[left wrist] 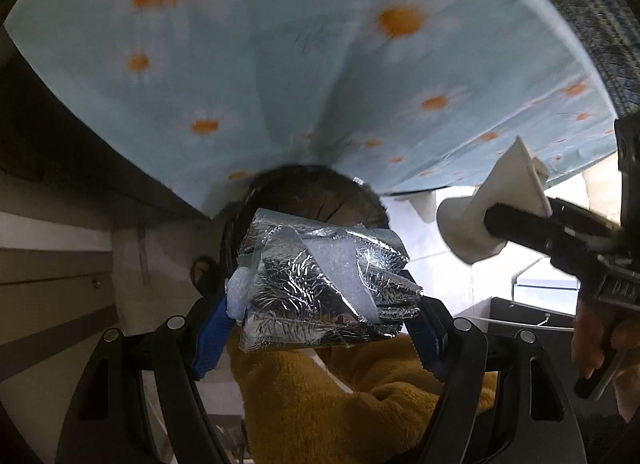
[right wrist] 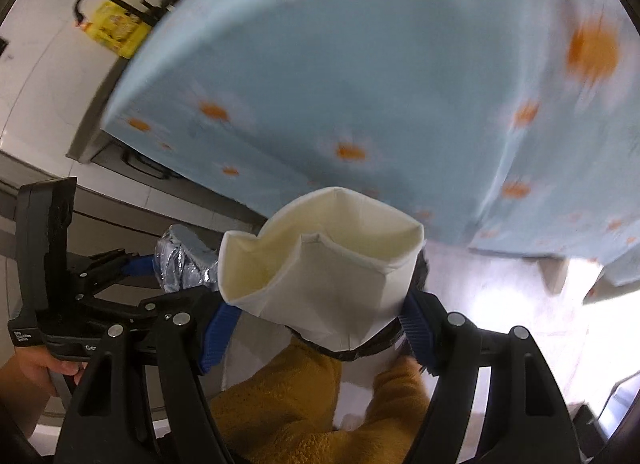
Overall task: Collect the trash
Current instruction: 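Carry both items down over the black bin and release them, then raise both tools back toward the table, then grasp the brown paper cup with the right tool, then grasp the white towel with the left tool, then lower both held items over the black bin and open both tools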
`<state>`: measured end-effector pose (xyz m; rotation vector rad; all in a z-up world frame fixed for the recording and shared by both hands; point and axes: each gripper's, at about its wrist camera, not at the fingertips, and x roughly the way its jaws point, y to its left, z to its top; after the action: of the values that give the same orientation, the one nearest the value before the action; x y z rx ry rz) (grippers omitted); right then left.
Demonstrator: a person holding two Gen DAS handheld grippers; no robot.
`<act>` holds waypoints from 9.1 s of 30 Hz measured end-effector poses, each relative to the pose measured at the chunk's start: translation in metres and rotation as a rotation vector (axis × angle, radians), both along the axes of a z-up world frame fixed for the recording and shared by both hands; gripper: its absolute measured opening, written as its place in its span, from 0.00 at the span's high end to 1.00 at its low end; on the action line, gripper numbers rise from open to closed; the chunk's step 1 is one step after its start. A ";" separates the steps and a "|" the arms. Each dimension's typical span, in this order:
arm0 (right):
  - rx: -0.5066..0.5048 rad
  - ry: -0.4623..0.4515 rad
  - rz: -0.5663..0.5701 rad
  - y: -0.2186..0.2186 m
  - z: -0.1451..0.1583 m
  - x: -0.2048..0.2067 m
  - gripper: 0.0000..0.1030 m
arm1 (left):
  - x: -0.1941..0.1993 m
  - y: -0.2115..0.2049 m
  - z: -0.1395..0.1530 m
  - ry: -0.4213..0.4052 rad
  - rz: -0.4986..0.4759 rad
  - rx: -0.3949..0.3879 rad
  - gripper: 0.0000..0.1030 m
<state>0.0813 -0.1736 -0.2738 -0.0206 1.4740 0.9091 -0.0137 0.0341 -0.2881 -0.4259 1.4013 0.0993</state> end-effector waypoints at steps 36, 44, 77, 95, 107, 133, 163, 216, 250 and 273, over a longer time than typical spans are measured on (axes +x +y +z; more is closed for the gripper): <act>-0.117 0.249 -0.183 -0.003 -0.084 0.017 0.17 | 0.009 0.014 -0.075 0.091 0.120 -0.092 0.12; -0.092 0.212 -0.168 -0.013 -0.059 0.014 0.16 | 0.005 0.004 -0.054 0.064 0.117 -0.084 0.12; 0.259 -0.458 0.003 -0.040 0.210 0.094 0.10 | 0.037 -0.022 0.224 -0.464 0.035 0.171 0.12; 0.064 -0.616 0.228 0.100 0.170 0.192 0.10 | 0.090 0.079 0.225 -0.513 0.016 0.137 0.12; -0.060 -0.678 0.365 0.157 0.133 0.201 0.10 | 0.097 0.112 0.207 -0.486 0.021 0.088 0.12; -0.030 -0.648 0.276 0.149 0.151 0.207 0.47 | 0.113 0.128 0.203 -0.469 0.008 0.065 0.12; 0.035 -0.479 -0.184 0.093 0.189 0.120 0.47 | 0.291 0.160 0.160 -0.333 -0.270 0.223 0.13; 0.210 -0.450 0.121 0.034 0.185 0.047 0.47 | 0.046 0.027 0.212 -0.443 -0.106 0.145 0.69; 0.033 -0.083 0.165 0.028 0.014 -0.011 0.47 | -0.018 0.016 0.030 -0.100 0.083 -0.032 0.69; -0.013 -0.050 0.108 0.026 0.002 0.000 0.25 | -0.005 0.028 0.014 -0.046 0.114 -0.035 0.46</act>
<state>0.0812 -0.1480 -0.2720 -0.1324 1.4435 0.9793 -0.0190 0.0623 -0.2741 -0.5343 1.3349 0.1576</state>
